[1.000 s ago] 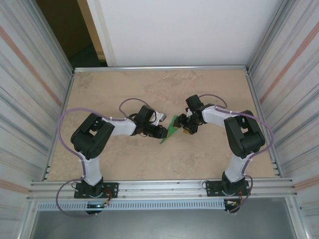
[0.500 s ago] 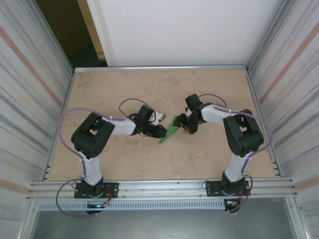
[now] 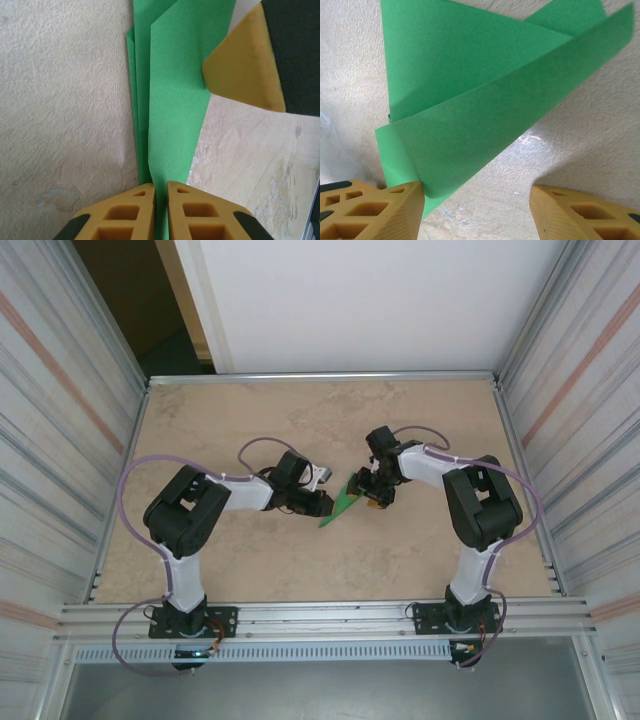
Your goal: Fold a paper plane with a square sheet of paper (pick it up from the middle)
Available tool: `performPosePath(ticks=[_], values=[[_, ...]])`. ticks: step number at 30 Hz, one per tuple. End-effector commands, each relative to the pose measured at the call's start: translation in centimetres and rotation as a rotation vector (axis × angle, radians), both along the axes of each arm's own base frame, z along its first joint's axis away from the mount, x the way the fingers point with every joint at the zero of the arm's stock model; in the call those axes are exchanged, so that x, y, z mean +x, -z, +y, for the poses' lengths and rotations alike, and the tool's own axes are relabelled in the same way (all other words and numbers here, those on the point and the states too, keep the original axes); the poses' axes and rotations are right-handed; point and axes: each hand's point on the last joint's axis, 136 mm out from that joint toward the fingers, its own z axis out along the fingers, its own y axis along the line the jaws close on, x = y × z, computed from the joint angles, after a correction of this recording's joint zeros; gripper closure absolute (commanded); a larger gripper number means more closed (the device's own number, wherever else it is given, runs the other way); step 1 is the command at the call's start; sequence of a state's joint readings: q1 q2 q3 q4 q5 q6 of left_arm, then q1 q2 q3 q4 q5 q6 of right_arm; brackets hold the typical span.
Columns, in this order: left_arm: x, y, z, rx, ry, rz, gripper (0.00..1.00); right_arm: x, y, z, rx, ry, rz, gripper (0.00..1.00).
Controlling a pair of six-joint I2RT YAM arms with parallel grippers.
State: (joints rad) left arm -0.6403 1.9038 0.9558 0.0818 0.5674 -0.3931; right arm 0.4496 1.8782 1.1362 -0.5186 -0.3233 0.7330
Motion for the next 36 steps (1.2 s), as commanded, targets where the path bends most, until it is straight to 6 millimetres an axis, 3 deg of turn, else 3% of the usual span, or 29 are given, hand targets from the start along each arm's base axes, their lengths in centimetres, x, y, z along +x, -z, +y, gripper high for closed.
performPosePath(ticks=[1, 13, 20, 24, 28, 31, 36], values=[[-2.3, 5.6, 3.0, 0.179, -0.036, 0.138, 0.85, -1.4, 7.8, -0.6, -0.121, -0.015, 0.05, 0.42], [-2.5, 5.9, 3.1, 0.195, -0.035, 0.162, 0.85, -1.9, 9.0, -1.0, -0.145, -0.012, 0.085, 0.46], [-2.6, 6.3, 3.2, 0.209, -0.038, 0.173, 0.86, -0.9, 7.7, -0.1, -0.103, -0.048, 0.046, 0.44], [-2.6, 6.4, 3.4, 0.216, -0.043, 0.176, 0.87, 0.4, 4.5, 0.7, -0.043, -0.068, -0.033, 0.42], [-2.6, 6.5, 3.4, 0.224, -0.045, 0.18, 0.87, 1.6, -0.5, 0.4, 0.015, -0.058, -0.154, 0.4], [-2.5, 6.5, 3.4, 0.224, -0.044, 0.179, 0.87, 1.4, -3.6, 0.2, 0.058, -0.07, -0.242, 0.38], [-2.4, 6.5, 3.3, 0.221, -0.045, 0.179, 0.87, -0.2, -6.3, 1.9, 0.214, -0.116, -0.316, 0.41]])
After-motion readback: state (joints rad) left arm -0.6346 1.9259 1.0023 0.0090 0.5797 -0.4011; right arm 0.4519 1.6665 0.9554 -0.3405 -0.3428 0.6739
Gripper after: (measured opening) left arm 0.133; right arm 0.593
